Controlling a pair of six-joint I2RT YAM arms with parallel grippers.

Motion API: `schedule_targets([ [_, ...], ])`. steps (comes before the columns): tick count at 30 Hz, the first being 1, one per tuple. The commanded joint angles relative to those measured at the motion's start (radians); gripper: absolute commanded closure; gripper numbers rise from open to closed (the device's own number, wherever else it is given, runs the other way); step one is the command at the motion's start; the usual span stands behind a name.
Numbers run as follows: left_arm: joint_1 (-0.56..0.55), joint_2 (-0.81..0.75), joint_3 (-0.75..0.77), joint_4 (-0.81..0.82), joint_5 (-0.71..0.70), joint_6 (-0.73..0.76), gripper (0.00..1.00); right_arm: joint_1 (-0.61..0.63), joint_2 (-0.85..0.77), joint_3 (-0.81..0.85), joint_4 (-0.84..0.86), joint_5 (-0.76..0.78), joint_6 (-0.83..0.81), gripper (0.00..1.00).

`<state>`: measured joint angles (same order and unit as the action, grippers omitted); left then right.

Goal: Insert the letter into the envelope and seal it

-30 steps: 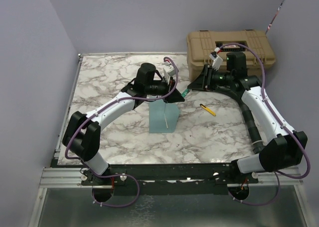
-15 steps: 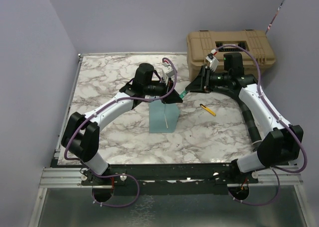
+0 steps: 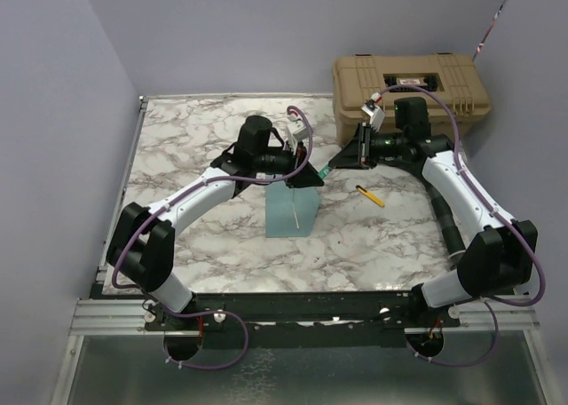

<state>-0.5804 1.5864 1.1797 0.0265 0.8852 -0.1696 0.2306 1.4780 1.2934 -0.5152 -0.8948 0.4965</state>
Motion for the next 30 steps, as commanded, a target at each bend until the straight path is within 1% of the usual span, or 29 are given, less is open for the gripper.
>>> schedule_targets([
  [1,0.019,-0.072,-0.089,-0.024,-0.028,0.034,1.0,-0.034,-0.014,0.021,0.009,0.084,0.007,1.0],
  [4,0.029,-0.106,-0.142,-0.088,-0.069,0.08,1.0,-0.093,-0.004,0.052,-0.035,0.064,0.021,1.0],
  [9,0.059,-0.141,-0.186,-0.126,-0.092,0.11,1.0,-0.186,0.004,0.064,-0.04,0.0,0.09,1.0],
  [13,0.066,-0.142,-0.175,-0.131,-0.085,0.117,1.0,-0.206,0.013,0.032,0.015,-0.029,0.149,1.0],
  [15,0.067,-0.137,-0.164,-0.133,-0.086,0.11,1.0,-0.205,0.017,0.039,-0.016,0.01,0.115,1.0],
  [16,0.067,-0.137,-0.158,-0.132,-0.086,0.105,1.0,-0.201,0.016,0.047,-0.047,0.063,0.08,1.0],
  [18,0.067,-0.136,-0.15,-0.134,-0.102,0.096,1.0,-0.182,0.01,0.054,-0.115,0.245,-0.014,0.99],
  [19,0.066,-0.135,-0.146,-0.134,-0.114,0.093,1.0,-0.167,0.005,0.04,-0.132,0.401,-0.048,1.0],
  [20,0.066,-0.134,-0.143,-0.133,-0.14,0.089,1.0,-0.151,-0.001,0.018,-0.139,0.52,-0.074,1.0],
  [22,0.066,-0.134,-0.136,-0.133,-0.175,0.084,1.0,-0.119,-0.017,-0.056,-0.114,0.727,-0.094,1.0],
  [25,0.066,-0.136,-0.129,-0.13,-0.2,0.075,1.0,-0.084,-0.047,-0.191,-0.02,0.988,-0.066,1.0],
  [28,0.066,-0.139,-0.126,-0.126,-0.215,0.058,1.0,-0.073,-0.031,-0.278,0.06,1.143,-0.029,1.0],
  [30,0.066,-0.14,-0.126,-0.125,-0.223,0.05,1.0,-0.061,0.006,-0.301,0.085,1.212,-0.019,0.99],
])
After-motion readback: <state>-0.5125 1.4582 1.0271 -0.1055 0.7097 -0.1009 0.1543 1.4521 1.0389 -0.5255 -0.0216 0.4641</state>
